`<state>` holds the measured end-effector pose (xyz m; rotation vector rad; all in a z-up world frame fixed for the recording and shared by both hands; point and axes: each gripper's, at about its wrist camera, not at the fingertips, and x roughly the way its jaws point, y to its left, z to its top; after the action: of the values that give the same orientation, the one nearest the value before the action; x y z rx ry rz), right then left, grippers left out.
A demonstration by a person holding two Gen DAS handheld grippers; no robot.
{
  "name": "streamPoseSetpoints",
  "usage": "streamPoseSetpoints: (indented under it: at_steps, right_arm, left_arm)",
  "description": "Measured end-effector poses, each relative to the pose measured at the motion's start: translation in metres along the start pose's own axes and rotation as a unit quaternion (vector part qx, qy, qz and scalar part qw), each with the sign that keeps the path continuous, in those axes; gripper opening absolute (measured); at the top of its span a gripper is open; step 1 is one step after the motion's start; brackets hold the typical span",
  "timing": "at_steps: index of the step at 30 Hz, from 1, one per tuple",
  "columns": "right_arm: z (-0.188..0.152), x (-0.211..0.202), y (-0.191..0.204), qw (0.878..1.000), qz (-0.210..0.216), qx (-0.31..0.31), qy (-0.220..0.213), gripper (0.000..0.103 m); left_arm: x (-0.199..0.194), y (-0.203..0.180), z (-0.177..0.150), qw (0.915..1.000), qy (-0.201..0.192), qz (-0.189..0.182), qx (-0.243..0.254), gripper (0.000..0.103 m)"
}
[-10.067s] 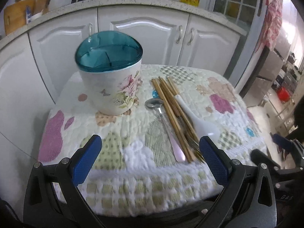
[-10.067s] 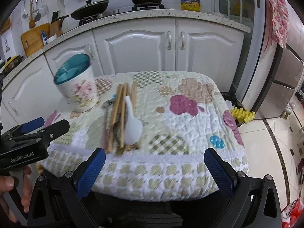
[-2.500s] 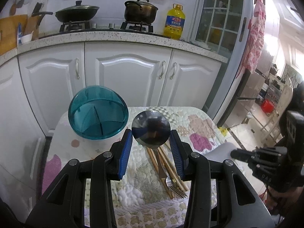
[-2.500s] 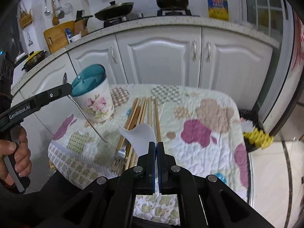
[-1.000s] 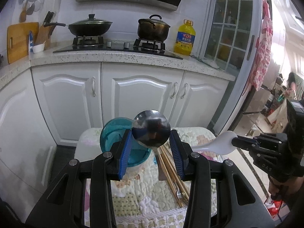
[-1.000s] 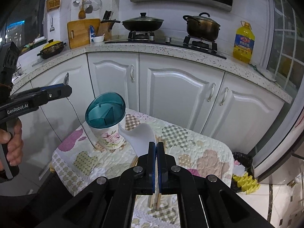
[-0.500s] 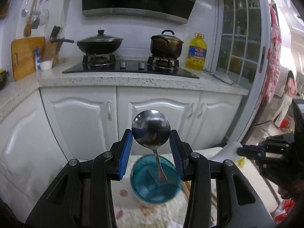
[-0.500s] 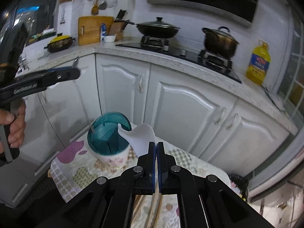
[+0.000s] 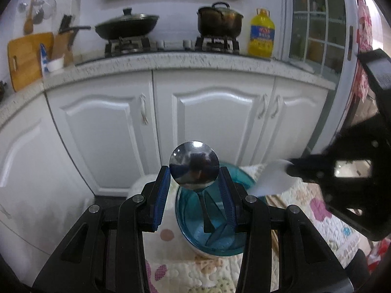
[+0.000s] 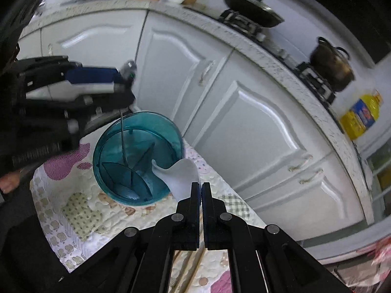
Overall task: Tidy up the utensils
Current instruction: 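Carry the metal spoon into the holder with the left tool while the right tool brings the ceramic spoon, then open the left tool to drop the metal spoon into the holder and withdraw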
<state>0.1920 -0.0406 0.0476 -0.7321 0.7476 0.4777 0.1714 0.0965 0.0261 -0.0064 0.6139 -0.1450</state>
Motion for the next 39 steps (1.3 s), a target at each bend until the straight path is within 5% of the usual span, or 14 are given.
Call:
streamPoseSetpoints:
  at_steps: [13, 16, 18, 25, 31, 39]
  right_arm:
    - [0.028, 0.050, 0.002, 0.995, 0.091, 0.040, 0.008, 0.002]
    - [0.028, 0.053, -0.004, 0.994, 0.092, 0.066, 0.008, 0.012]
    - [0.027, 0.050, -0.008, 0.993, 0.086, 0.079, -0.001, 0.032]
    - [0.015, 0.026, -0.037, 0.985, 0.085, 0.147, -0.041, 0.037]
    - [-0.039, 0.003, -0.070, 0.969, 0.082, 0.226, -0.059, 0.042]
    - [-0.179, 0.009, -0.073, 0.948, 0.074, 0.309, -0.007, 0.042]
  left_arm:
    - [0.022, 0.003, -0.015, 0.9990, 0.043, -0.008, -0.005, 0.042]
    - [0.021, 0.003, -0.015, 0.9992, 0.041, 0.001, -0.005, 0.055]
    - [0.021, 0.005, -0.015, 0.9991, 0.041, 0.006, -0.008, 0.059]
    - [0.006, 0.018, -0.022, 0.9987, 0.035, 0.022, -0.029, 0.059]
    - [-0.028, 0.019, -0.044, 0.9982, 0.024, 0.022, -0.049, 0.061]
    - [-0.045, -0.020, -0.113, 0.9959, 0.064, -0.002, -0.064, 0.062]
